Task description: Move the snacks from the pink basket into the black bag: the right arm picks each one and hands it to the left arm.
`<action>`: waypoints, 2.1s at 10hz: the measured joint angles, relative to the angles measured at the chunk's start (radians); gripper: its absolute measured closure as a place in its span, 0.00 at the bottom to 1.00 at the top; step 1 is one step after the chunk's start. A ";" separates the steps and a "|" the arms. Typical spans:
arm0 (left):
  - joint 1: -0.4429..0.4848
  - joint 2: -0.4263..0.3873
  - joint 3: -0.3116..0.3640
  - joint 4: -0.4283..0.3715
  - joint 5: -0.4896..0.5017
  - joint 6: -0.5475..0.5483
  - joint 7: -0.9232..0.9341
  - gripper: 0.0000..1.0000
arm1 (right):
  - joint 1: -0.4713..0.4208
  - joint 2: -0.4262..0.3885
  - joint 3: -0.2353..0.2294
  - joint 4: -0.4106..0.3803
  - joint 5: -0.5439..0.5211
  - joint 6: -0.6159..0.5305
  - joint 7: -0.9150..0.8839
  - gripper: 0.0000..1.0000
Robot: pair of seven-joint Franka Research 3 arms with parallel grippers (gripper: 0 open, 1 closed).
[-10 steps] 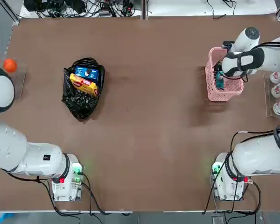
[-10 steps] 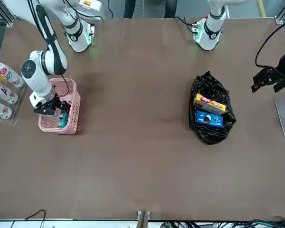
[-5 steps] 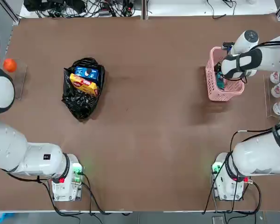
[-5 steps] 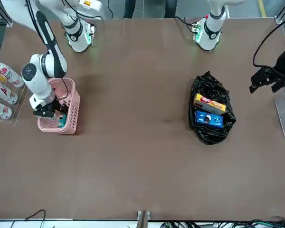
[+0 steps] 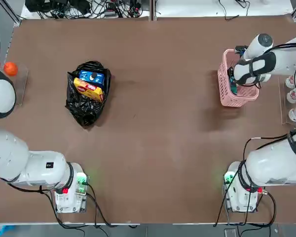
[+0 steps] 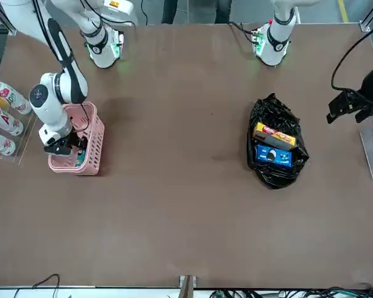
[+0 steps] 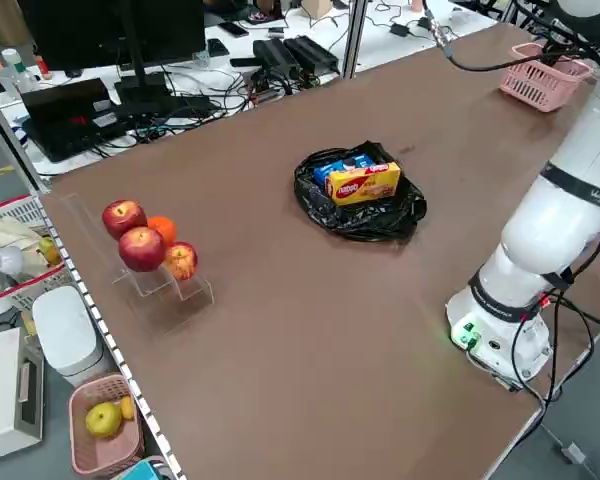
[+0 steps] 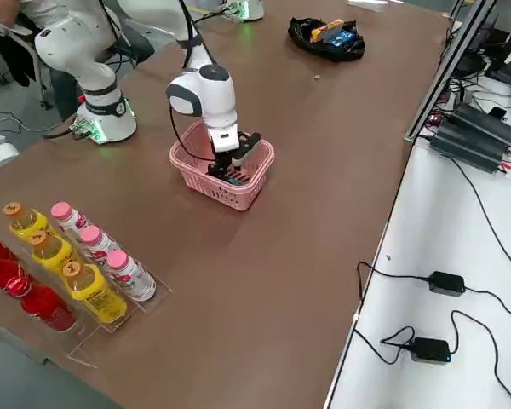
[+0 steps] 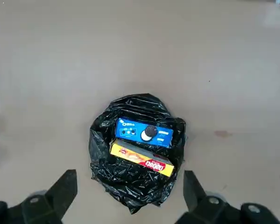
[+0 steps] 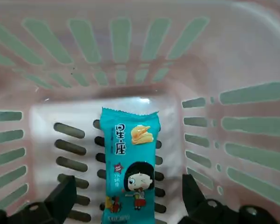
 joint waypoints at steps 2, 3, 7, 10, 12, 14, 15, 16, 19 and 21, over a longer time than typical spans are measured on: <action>-0.002 0.000 -0.006 0.000 0.000 0.000 -0.001 0.00 | 0.000 0.010 0.002 0.000 -0.001 0.012 -0.001 0.00; -0.002 0.000 -0.012 0.000 0.000 0.001 -0.002 0.00 | 0.000 0.015 0.002 0.000 -0.001 0.020 -0.001 0.00; -0.003 0.000 -0.018 0.000 0.000 0.001 -0.004 0.00 | 0.000 0.060 0.003 0.000 -0.003 0.086 -0.001 0.00; -0.001 0.000 -0.019 0.000 0.000 0.001 -0.004 0.00 | 0.000 0.092 0.003 0.000 -0.004 0.129 -0.008 0.00; 0.001 0.000 -0.019 0.000 0.000 0.001 -0.004 0.00 | 0.000 0.102 0.003 0.001 -0.005 0.142 -0.020 0.02; 0.005 0.000 -0.019 0.000 0.000 0.001 -0.004 0.00 | 0.000 0.115 0.003 0.001 -0.005 0.167 -0.031 0.04; 0.006 0.000 -0.019 0.000 0.000 0.001 -0.004 0.00 | 0.000 0.119 0.003 0.001 -0.005 0.172 -0.039 0.06; 0.006 0.000 -0.019 0.000 0.000 0.001 -0.004 0.00 | -0.001 0.121 0.003 0.001 -0.005 0.174 -0.043 0.07; 0.008 0.000 -0.016 0.000 0.000 0.001 -0.004 0.00 | -0.001 0.122 0.003 0.001 -0.005 0.174 -0.050 0.16; 0.010 0.000 -0.013 0.000 0.000 0.001 -0.004 0.00 | -0.002 0.123 0.002 0.001 -0.005 0.174 -0.063 0.20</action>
